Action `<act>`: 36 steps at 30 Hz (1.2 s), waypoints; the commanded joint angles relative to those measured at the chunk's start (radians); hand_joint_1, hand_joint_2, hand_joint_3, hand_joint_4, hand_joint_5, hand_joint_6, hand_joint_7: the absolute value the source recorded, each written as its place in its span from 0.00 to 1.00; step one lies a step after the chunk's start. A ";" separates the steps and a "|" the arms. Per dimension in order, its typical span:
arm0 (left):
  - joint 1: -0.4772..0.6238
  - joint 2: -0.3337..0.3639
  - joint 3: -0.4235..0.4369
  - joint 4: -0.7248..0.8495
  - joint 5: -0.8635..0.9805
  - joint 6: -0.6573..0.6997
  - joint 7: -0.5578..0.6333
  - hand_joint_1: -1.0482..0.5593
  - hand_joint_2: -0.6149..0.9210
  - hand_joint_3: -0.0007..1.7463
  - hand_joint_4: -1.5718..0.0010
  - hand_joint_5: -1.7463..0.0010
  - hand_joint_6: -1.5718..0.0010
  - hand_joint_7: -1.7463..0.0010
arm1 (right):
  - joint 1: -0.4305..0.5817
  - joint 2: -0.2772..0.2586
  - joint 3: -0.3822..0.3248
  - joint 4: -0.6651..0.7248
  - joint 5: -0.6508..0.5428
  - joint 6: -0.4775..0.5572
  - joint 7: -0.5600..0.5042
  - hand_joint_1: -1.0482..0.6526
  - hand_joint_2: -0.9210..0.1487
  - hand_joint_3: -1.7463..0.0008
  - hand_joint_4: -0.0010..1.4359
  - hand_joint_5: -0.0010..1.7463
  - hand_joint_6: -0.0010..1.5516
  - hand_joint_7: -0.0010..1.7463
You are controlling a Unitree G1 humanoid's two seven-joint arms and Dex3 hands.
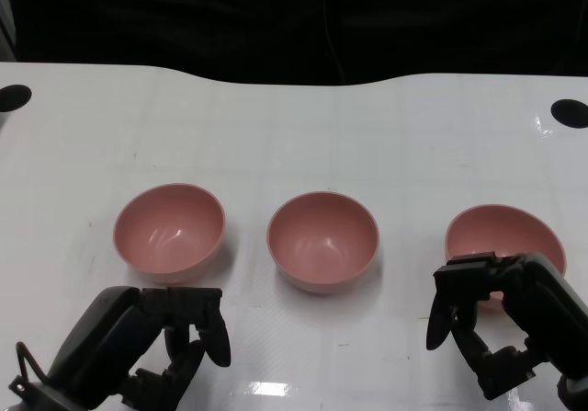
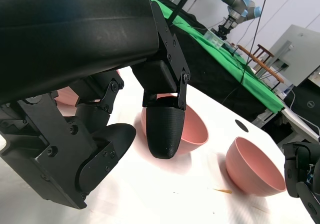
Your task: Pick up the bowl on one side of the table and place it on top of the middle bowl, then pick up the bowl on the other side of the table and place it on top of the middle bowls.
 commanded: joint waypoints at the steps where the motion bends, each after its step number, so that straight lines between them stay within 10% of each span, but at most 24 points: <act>1: -0.004 0.017 0.009 0.001 0.003 0.005 0.003 0.64 0.54 0.88 0.42 0.10 0.43 0.25 | 0.008 -0.006 -0.002 -0.006 0.011 0.009 0.004 0.83 0.84 0.03 0.72 0.96 0.65 0.72; 17: -0.008 0.004 0.024 0.018 -0.003 -0.002 0.027 0.65 0.61 0.81 0.46 0.11 0.44 0.32 | 0.002 -0.004 -0.002 -0.003 0.001 0.004 -0.003 0.84 0.86 0.02 0.73 0.97 0.65 0.73; 29: 0.022 -0.044 0.063 -0.040 0.065 0.114 0.130 0.55 0.93 0.16 0.62 0.38 0.47 0.85 | 0.003 0.002 0.001 -0.005 -0.006 0.004 -0.006 0.84 0.86 0.01 0.73 0.96 0.65 0.73; 36: 0.037 -0.029 0.065 -0.158 0.235 0.264 0.181 0.48 0.98 0.03 0.67 0.54 0.56 0.96 | -0.003 0.009 0.002 0.001 -0.002 0.004 -0.008 0.84 0.87 0.00 0.73 0.97 0.66 0.73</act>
